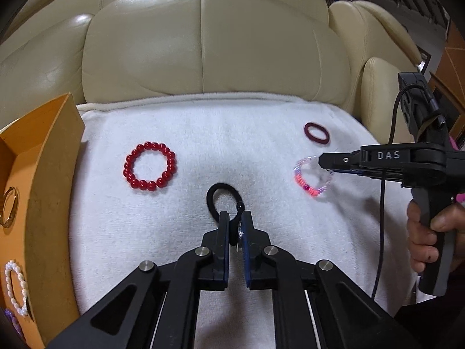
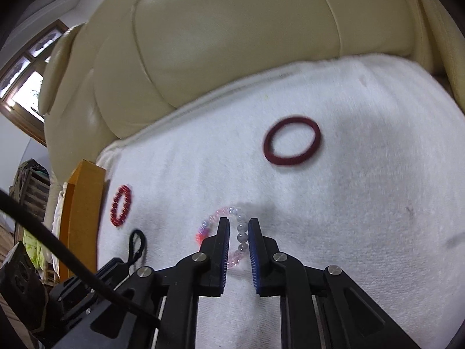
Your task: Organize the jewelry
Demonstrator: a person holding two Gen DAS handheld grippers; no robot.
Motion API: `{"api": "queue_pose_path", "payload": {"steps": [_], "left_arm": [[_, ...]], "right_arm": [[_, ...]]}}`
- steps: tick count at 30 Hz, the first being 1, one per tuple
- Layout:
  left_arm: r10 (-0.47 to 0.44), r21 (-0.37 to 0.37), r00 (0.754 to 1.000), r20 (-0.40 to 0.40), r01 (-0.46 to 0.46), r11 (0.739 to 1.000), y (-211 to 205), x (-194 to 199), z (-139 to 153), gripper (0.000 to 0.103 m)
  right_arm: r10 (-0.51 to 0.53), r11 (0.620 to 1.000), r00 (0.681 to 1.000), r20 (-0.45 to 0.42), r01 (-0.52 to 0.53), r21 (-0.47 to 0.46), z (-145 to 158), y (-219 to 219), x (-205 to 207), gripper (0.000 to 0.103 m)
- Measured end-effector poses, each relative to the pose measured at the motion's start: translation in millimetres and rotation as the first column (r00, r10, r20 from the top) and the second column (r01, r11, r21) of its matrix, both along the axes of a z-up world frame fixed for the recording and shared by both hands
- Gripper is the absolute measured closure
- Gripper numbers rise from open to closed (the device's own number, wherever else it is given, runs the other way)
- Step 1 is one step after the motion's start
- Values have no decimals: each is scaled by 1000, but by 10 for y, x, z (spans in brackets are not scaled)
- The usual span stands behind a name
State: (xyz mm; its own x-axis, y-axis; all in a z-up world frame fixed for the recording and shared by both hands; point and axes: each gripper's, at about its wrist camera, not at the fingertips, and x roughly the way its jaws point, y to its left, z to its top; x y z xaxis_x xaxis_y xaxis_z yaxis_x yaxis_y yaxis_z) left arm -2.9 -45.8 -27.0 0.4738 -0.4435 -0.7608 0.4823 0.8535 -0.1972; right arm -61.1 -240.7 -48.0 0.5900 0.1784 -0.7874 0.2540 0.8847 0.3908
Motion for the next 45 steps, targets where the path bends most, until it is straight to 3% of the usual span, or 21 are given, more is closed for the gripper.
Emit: {"api": "queue_pose_path", "payload": {"steps": [13,18,21,24,29,32,34,40,45], "left_arm": [[86,-139,991,106,-71,988,531,-265,542,95],[65,-113,995,76,-56,992,504,-244,446,95],[56,-103,996,71,-48,994,463,-247,418,95],[55,-91,996,67,-49,995,410,-239,397,95],[50,-80,997,60,-45,996,362,-228,365,95],[54,-76,997,61,-49,996,369,-220,362,95],[60,-80,996,60,-55,995,381,-220,369,95],[65,-82,995,81,-58,995,390,-280,439,95],[90,-106,989,117,-78,991,523,-332,554,95]], "right_arm": [[64,998,980,190,-61,-24,433,323,-49,90],[46,996,993,111,-36,-86,393,204,-43,88],[1,994,1000,25,1,-109,224,11,-29,72],[-23,995,999,-24,20,-96,76,-91,13,72],[28,990,995,-94,-41,-138,-128,61,169,71],[66,963,995,-76,-83,-257,-122,237,190,76],[73,943,995,-71,-92,-319,-102,301,190,94],[84,960,995,55,-66,-272,157,328,96,94],[124,973,973,194,-81,-217,498,461,-79,94]]}}
